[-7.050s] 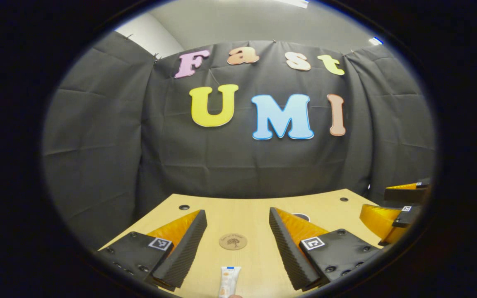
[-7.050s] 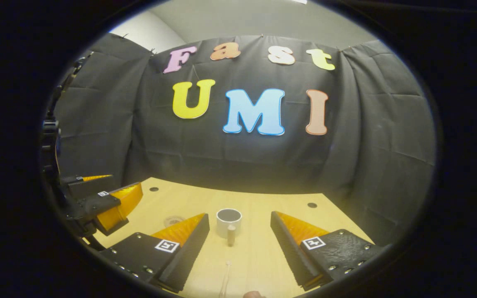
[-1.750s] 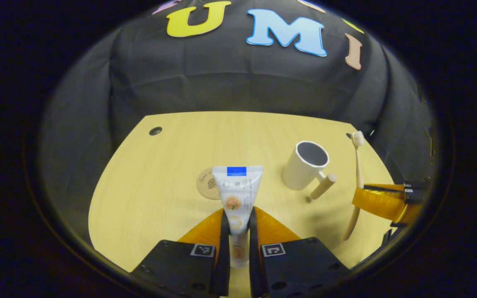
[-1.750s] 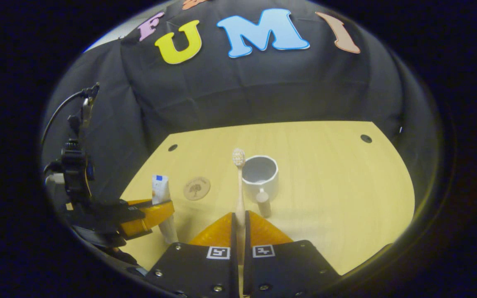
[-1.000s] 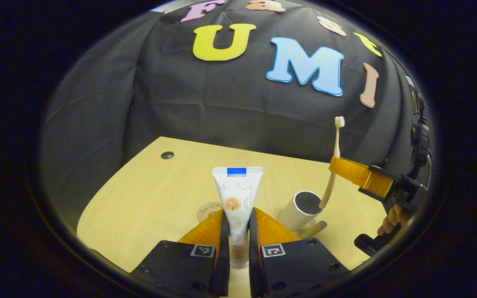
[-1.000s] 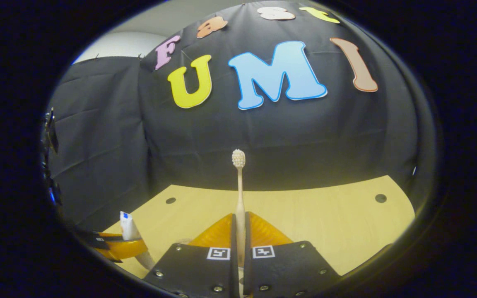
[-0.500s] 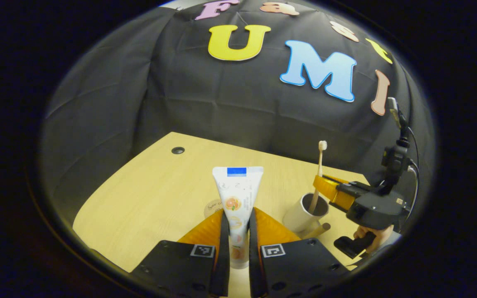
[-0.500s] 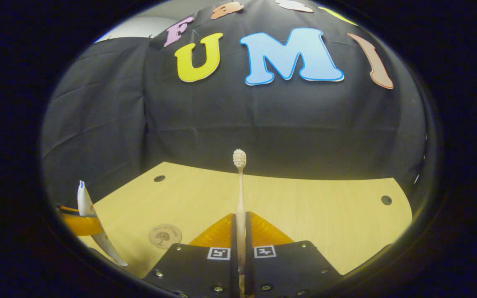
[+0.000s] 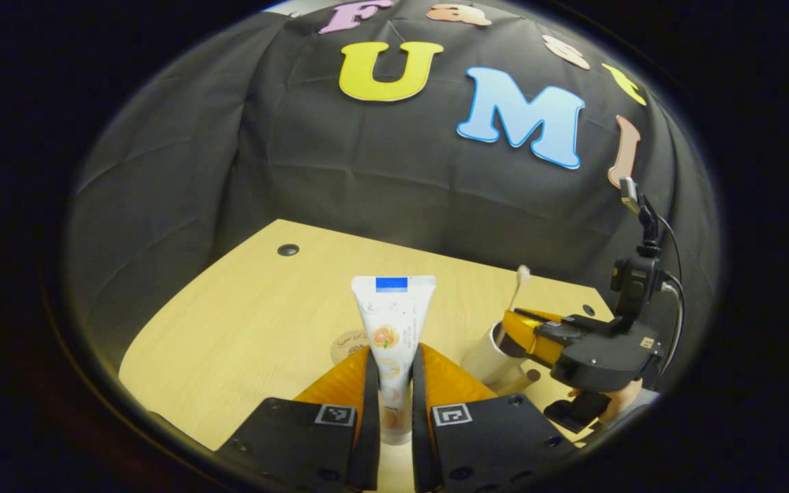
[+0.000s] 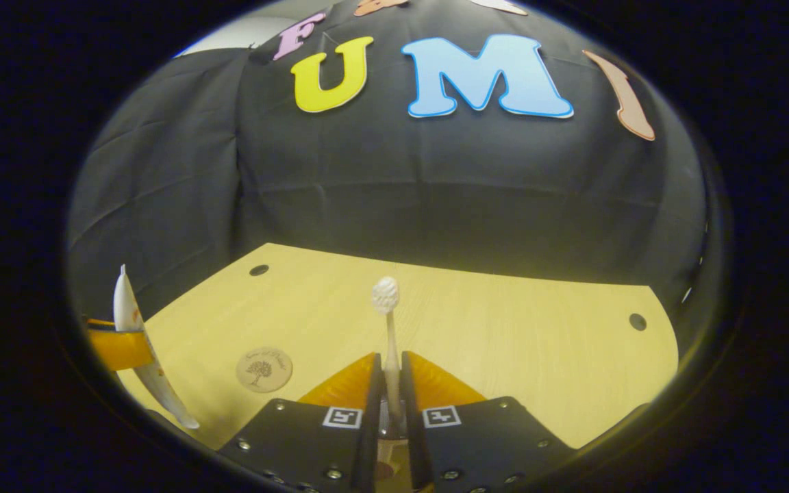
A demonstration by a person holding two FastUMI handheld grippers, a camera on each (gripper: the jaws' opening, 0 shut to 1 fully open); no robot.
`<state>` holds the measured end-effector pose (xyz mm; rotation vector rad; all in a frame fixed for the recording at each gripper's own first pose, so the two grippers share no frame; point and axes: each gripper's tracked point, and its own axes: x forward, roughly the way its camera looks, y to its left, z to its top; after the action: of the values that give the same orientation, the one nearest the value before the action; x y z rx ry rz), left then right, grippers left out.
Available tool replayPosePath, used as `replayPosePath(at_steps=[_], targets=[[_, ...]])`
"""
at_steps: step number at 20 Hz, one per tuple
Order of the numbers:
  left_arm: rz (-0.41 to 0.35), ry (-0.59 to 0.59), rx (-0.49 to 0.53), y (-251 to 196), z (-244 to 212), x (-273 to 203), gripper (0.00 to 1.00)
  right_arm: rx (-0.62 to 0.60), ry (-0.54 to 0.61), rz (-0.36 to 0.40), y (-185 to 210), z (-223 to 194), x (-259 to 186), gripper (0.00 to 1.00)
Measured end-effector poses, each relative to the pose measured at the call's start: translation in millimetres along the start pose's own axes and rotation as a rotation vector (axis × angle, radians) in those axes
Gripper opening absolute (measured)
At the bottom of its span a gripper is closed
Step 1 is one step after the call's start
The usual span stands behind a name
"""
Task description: Put the toothbrush and toothpaste on the desktop into the cup, then pick up the cup and place it on the coaster on the desktop.
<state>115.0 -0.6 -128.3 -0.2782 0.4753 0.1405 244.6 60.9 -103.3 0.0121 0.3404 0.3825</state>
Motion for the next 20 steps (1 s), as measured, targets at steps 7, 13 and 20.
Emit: replayPosePath(at_steps=[7, 13, 20], targets=[[-0.075, -0.030, 0.011, -30, 7, 7, 0.27, 0.015, -0.026, -0.051, -16, 8, -33, 0.90], [-0.191, -0.120, -0.020, -71, 36, 17, 0.27, 0.078, -0.140, -0.118, -48, 44, -92, 0.90], [-0.324, -0.232, -0.131, -111, 67, 32, 0.27, 0.109, -0.096, -0.224, -89, 13, -150, 0.89]])
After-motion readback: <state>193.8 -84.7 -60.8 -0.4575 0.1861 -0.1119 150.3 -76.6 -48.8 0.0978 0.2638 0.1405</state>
